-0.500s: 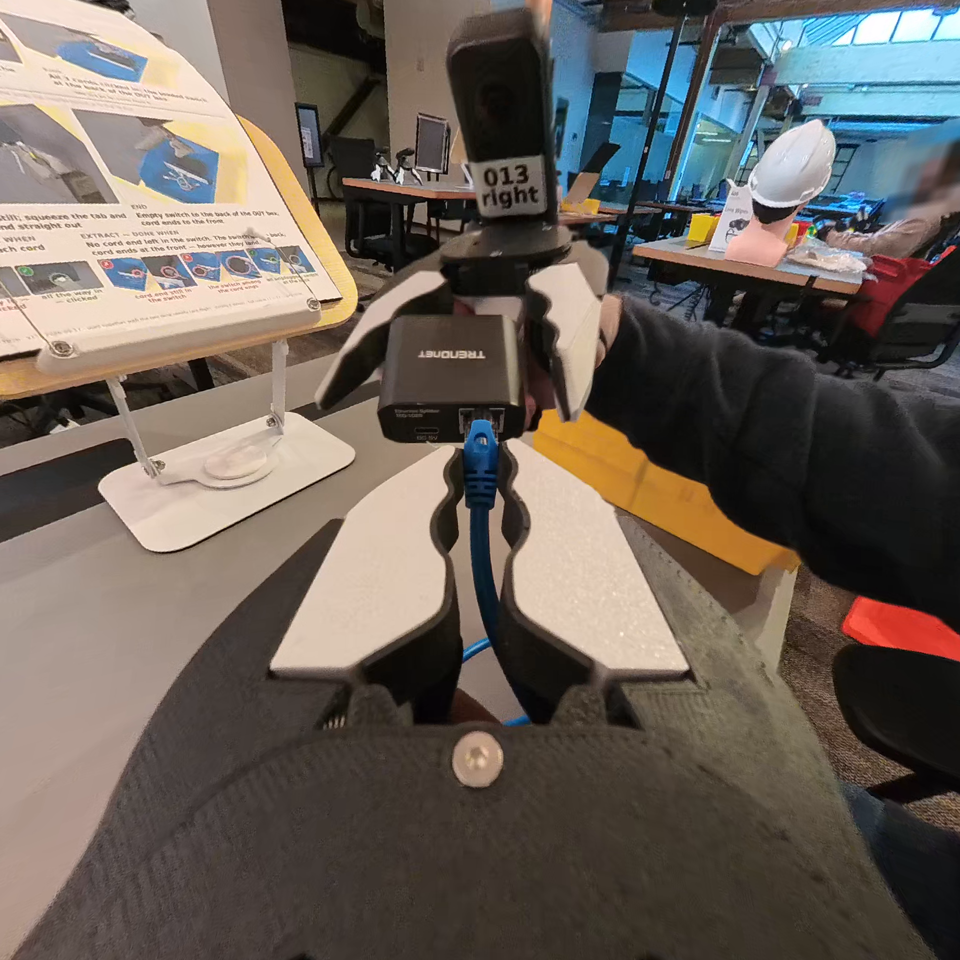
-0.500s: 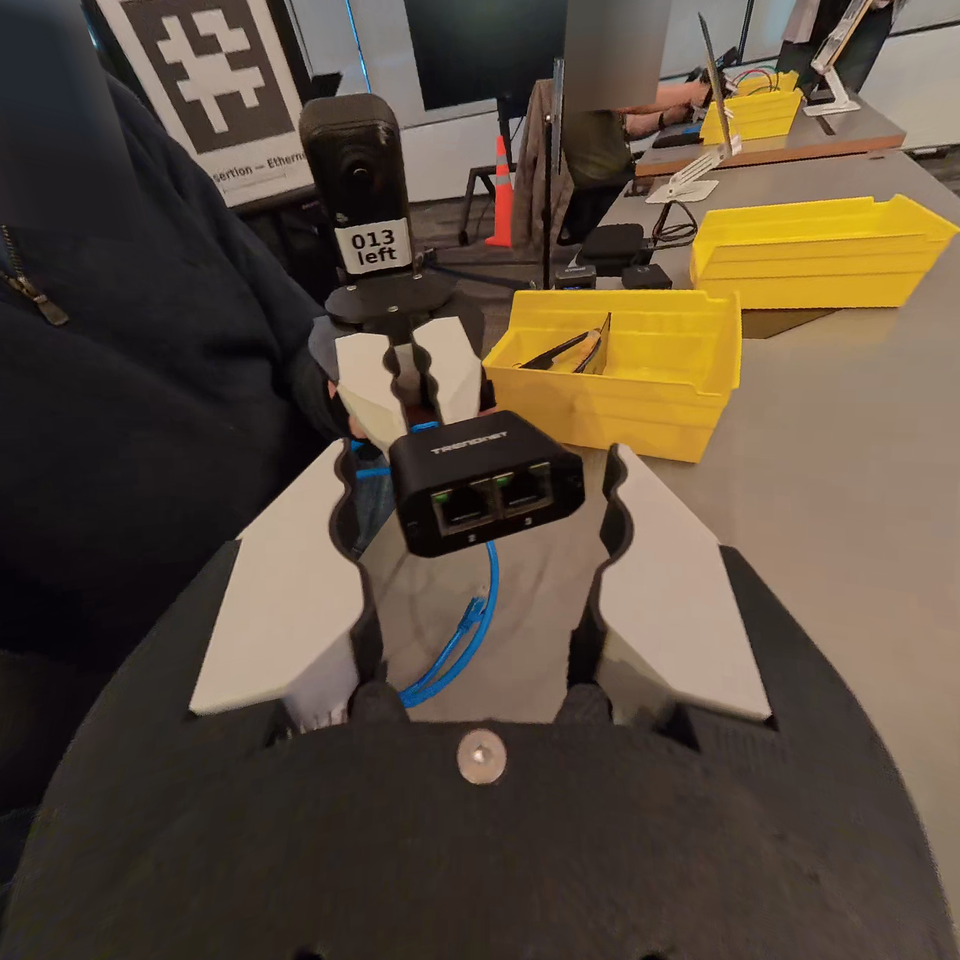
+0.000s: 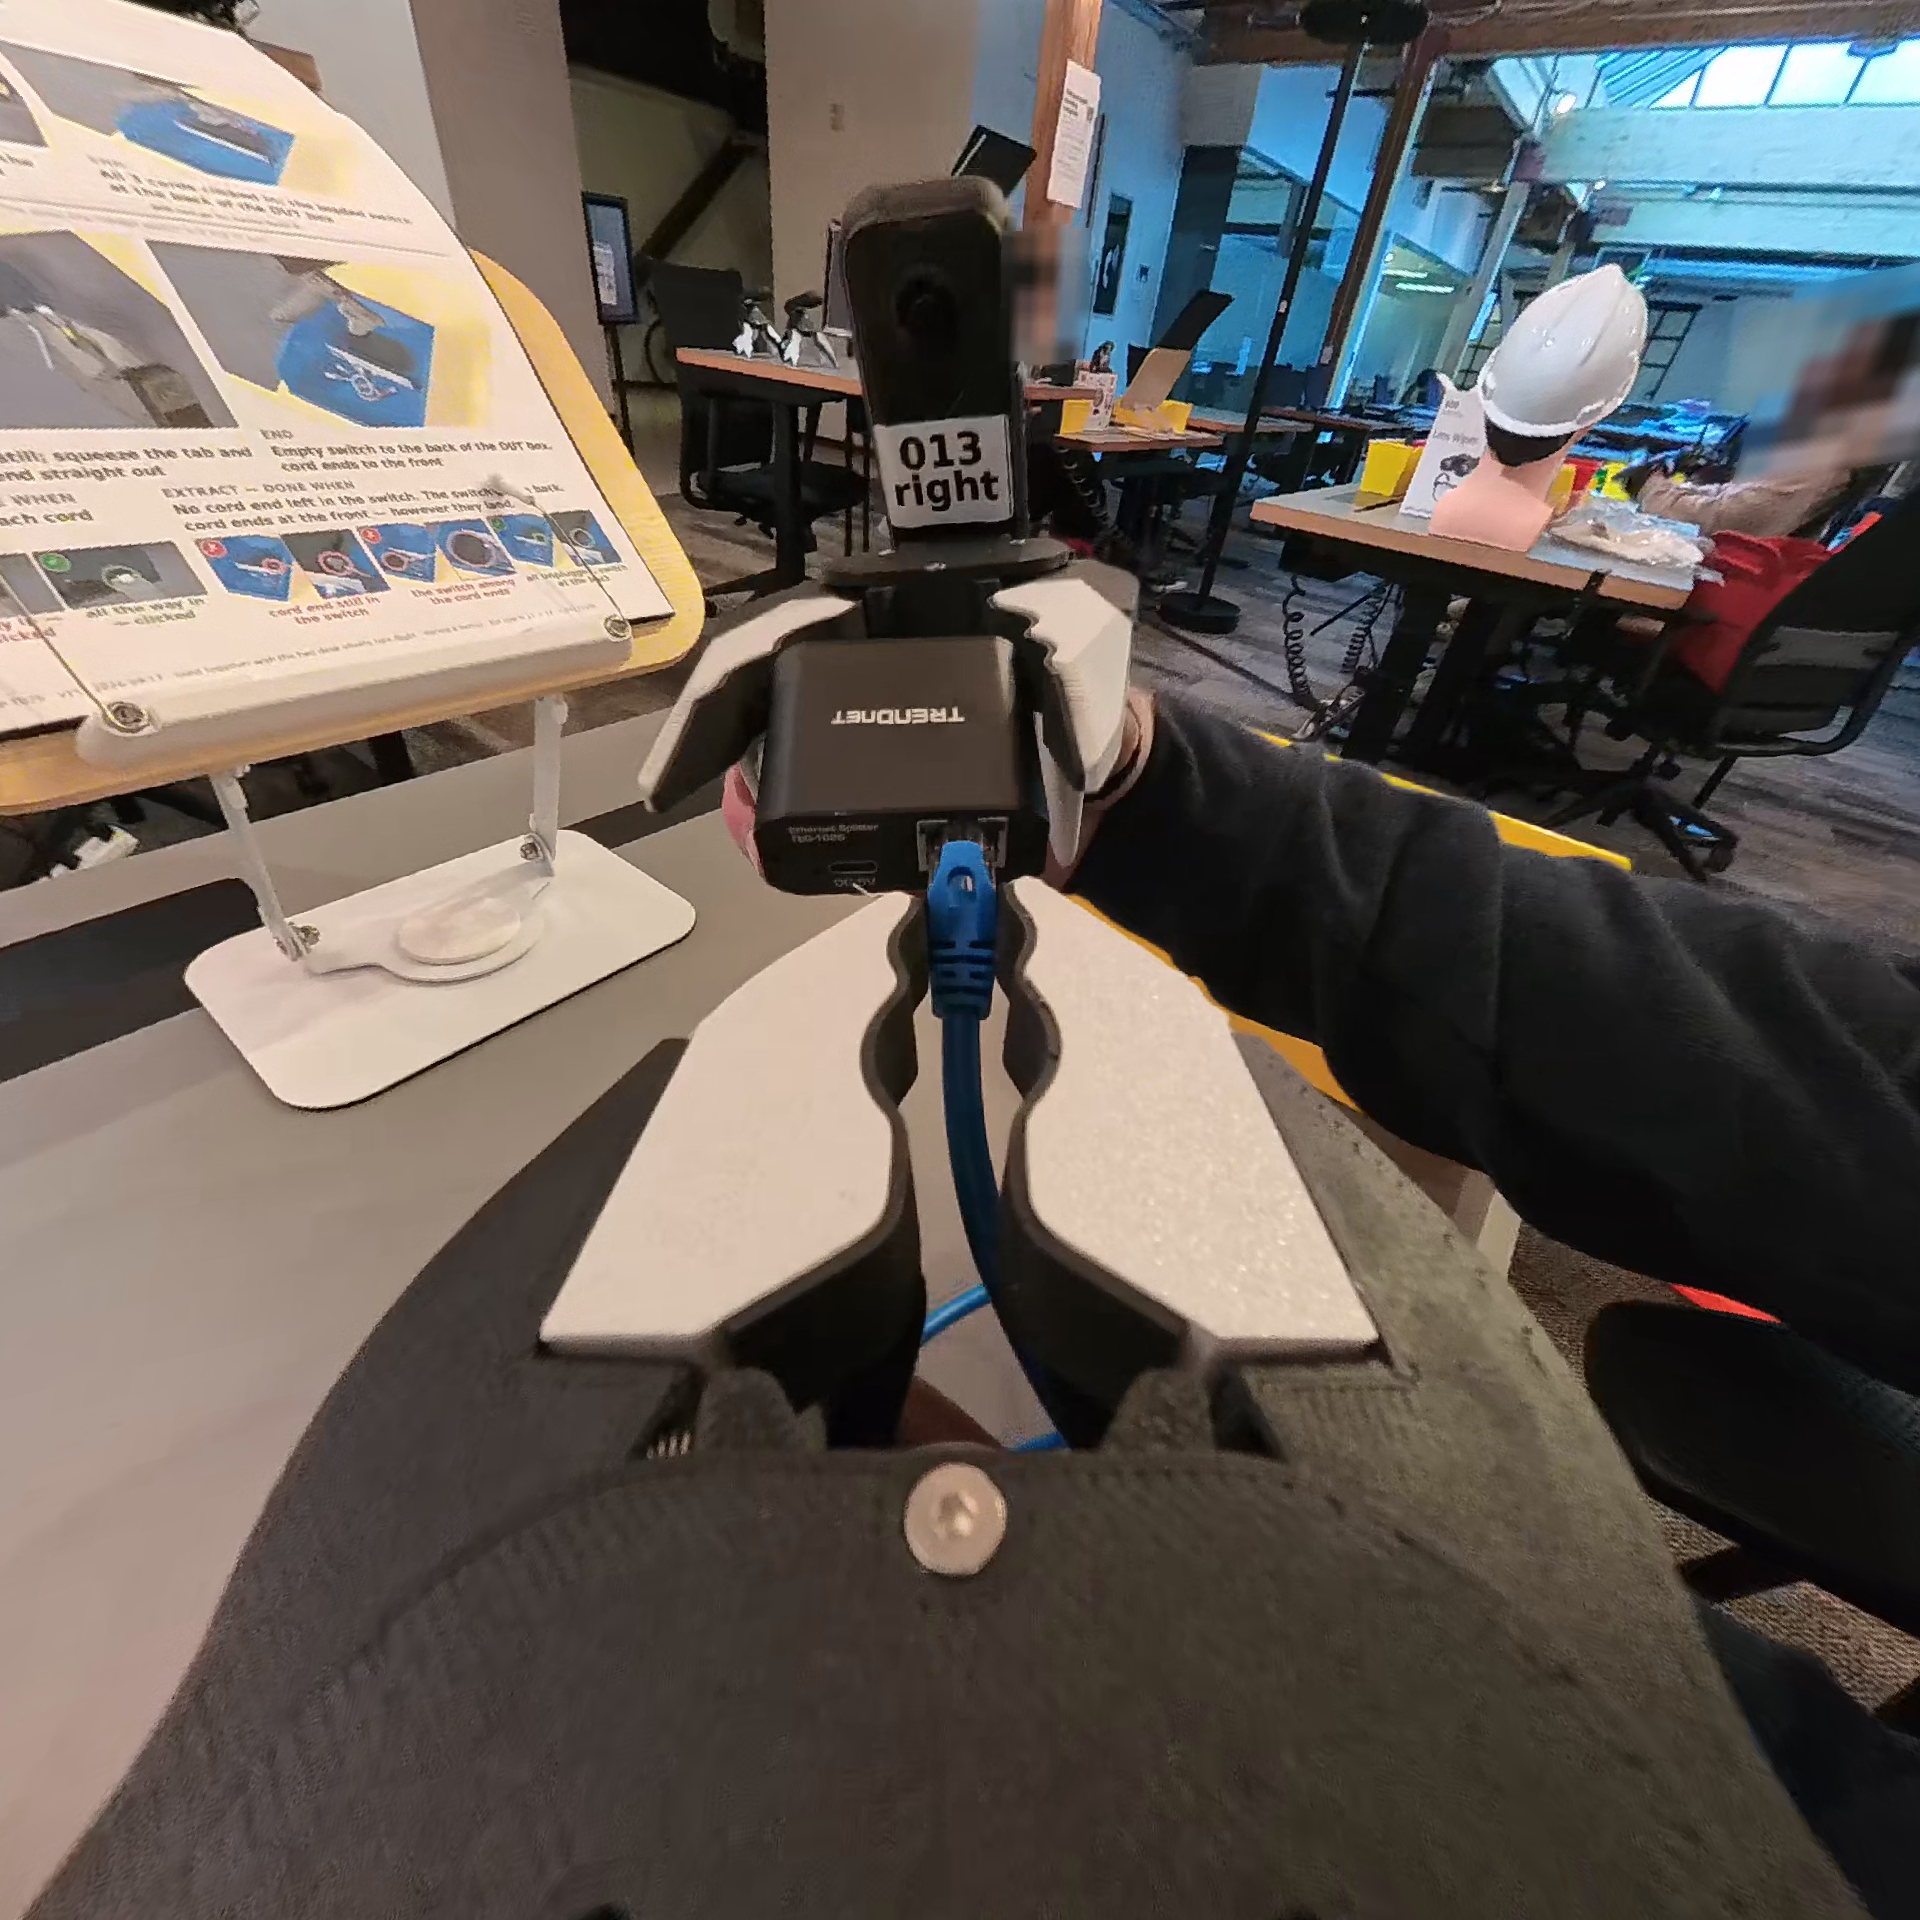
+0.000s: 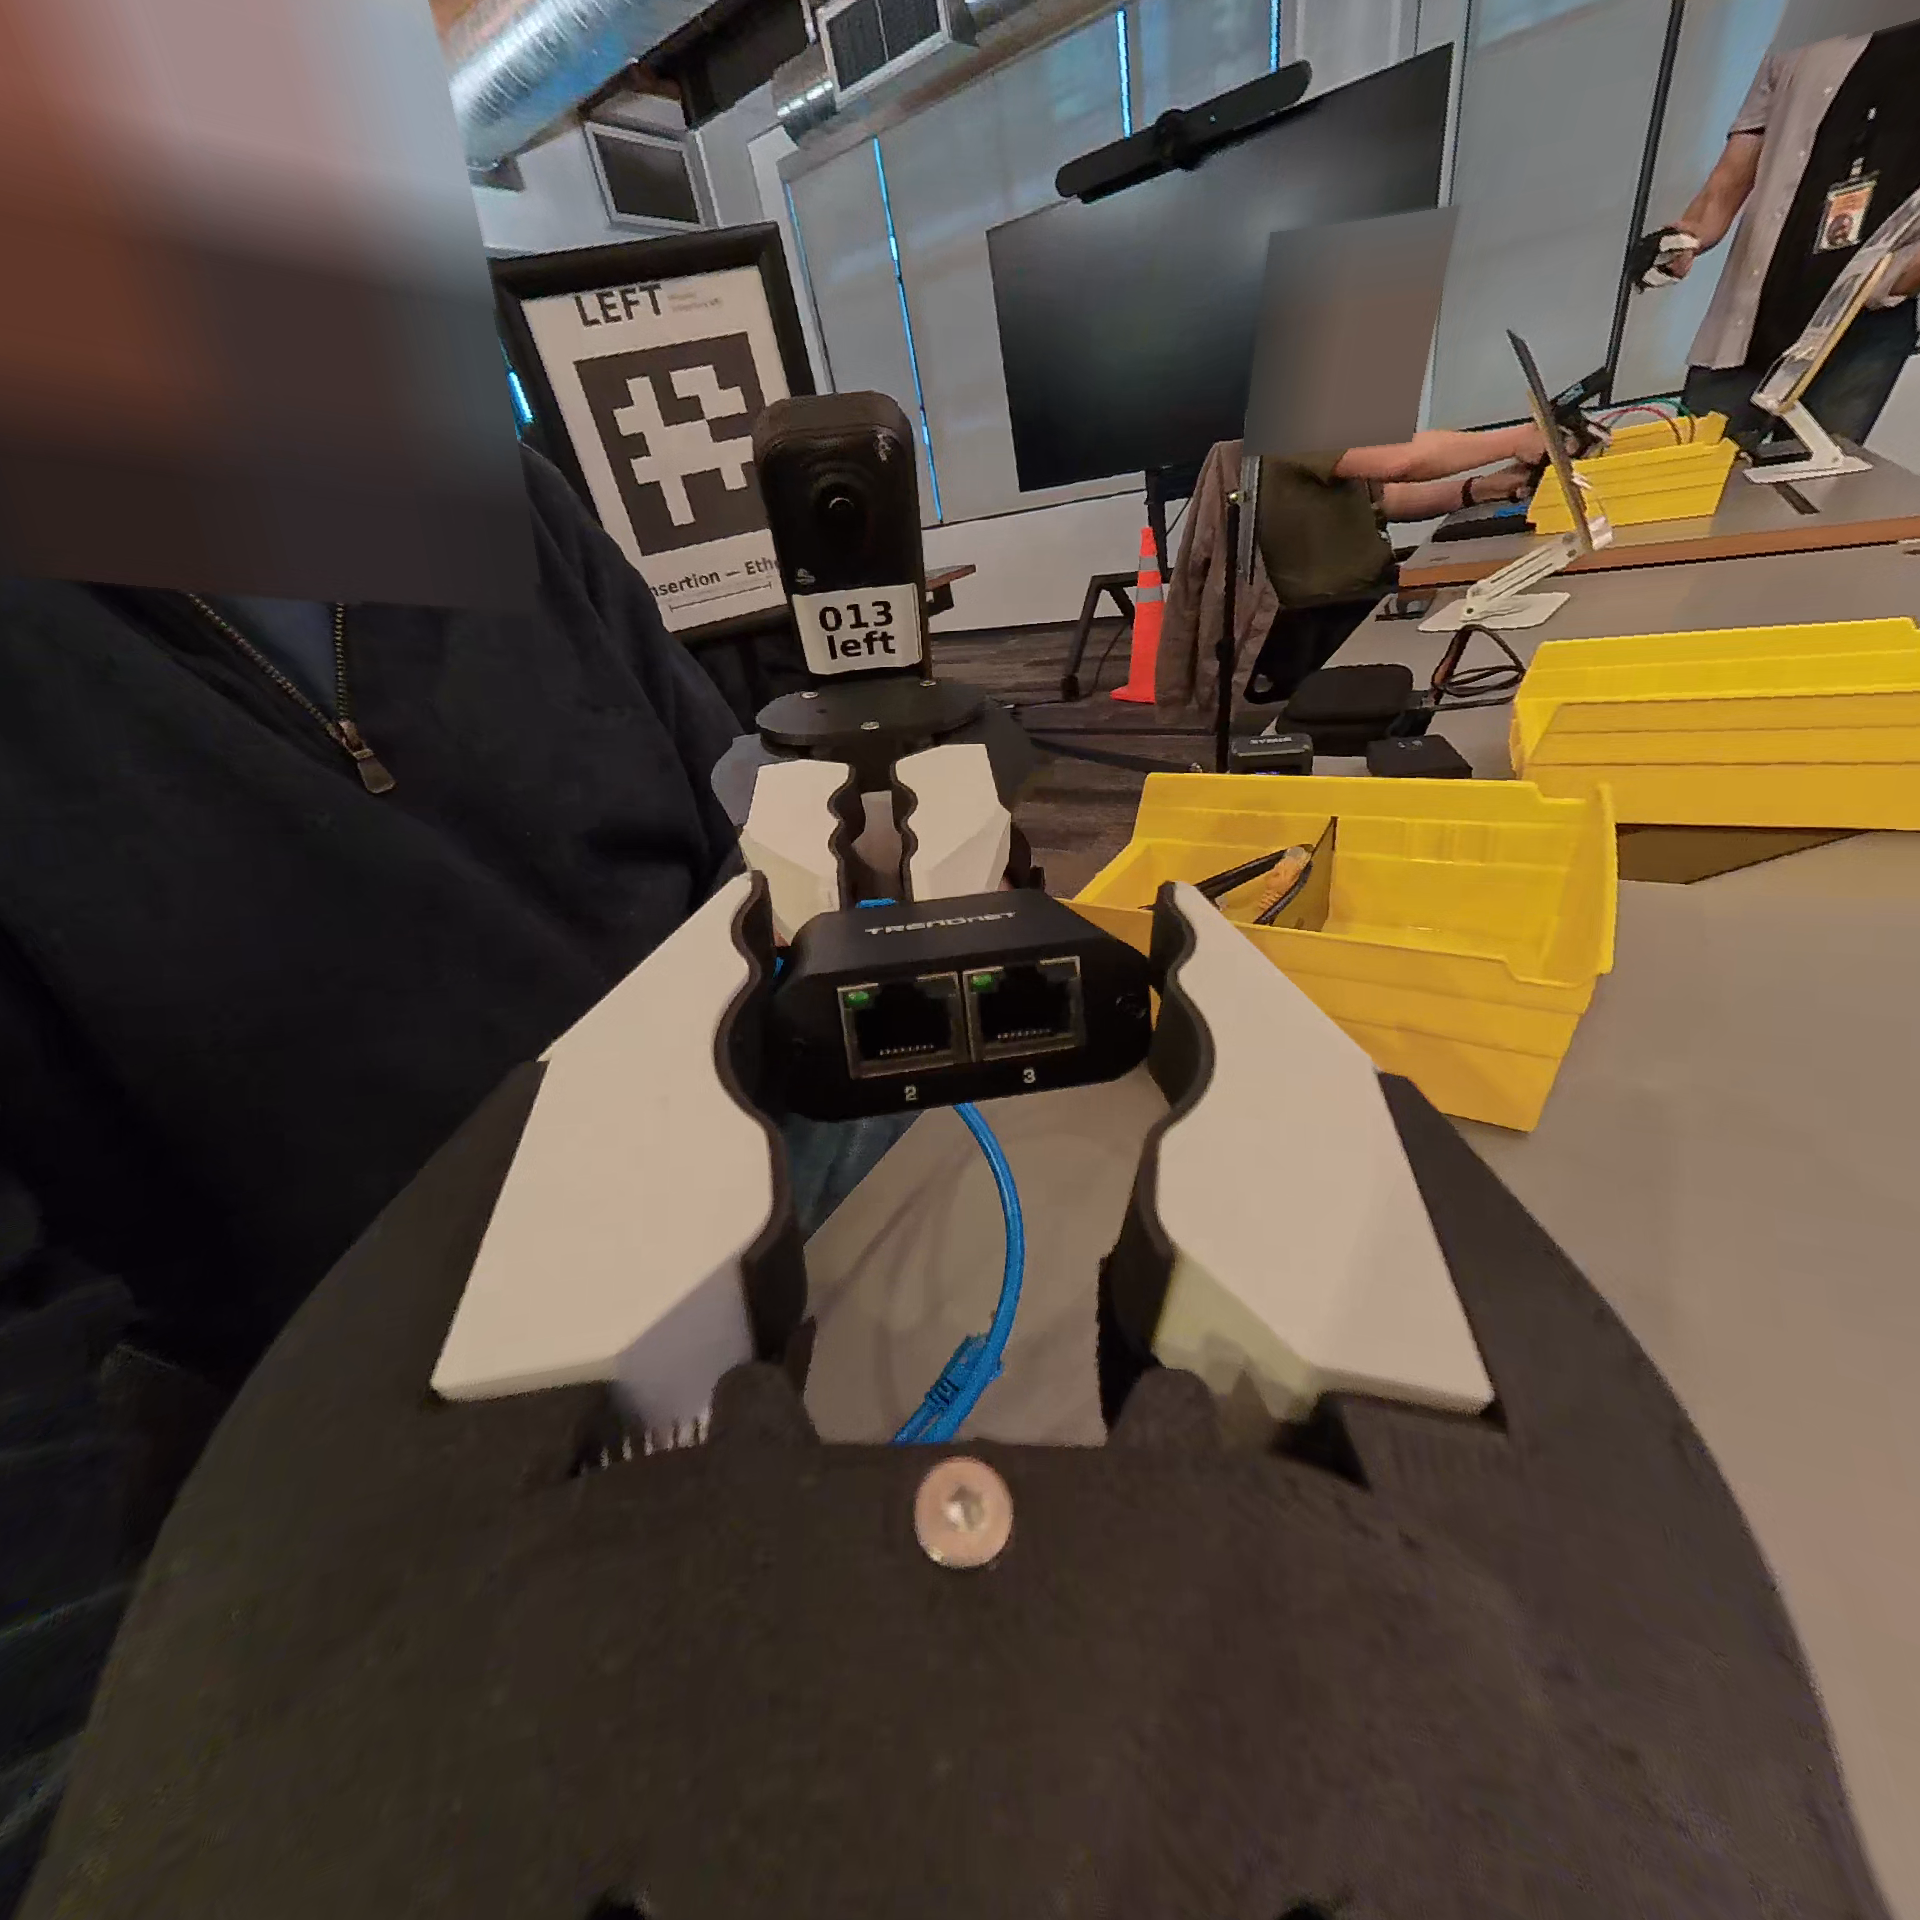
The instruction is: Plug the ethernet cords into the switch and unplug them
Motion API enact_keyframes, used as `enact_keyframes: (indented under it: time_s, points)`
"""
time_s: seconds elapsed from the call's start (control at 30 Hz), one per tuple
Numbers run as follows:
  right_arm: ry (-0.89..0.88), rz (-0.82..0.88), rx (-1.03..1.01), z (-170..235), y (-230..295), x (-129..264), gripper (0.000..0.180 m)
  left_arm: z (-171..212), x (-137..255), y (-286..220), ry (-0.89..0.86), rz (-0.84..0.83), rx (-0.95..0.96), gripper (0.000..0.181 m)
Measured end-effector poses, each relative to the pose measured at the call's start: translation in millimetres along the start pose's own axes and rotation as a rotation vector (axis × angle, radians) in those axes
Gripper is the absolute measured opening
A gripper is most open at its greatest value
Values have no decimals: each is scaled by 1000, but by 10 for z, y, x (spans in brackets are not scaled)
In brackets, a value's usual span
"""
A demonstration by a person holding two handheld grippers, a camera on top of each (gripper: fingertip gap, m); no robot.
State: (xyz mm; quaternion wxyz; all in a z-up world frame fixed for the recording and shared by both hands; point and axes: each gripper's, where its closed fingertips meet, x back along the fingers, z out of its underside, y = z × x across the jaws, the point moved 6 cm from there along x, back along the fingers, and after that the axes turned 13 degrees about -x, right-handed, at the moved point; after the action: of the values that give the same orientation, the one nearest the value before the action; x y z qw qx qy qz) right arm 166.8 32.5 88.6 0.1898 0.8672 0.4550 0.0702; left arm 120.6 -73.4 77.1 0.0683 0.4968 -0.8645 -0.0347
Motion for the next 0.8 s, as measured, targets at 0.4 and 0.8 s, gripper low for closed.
enact_keyframes:
  time_s: [0.4,0.8]
  points:
    - [-132,-98,9,37,0,-1,71,-134,22,-31,15,-40,-33,12]
    - [-82,-69,8,102,-53,-28,71,-128,4,-43,123,-96,-106,12]
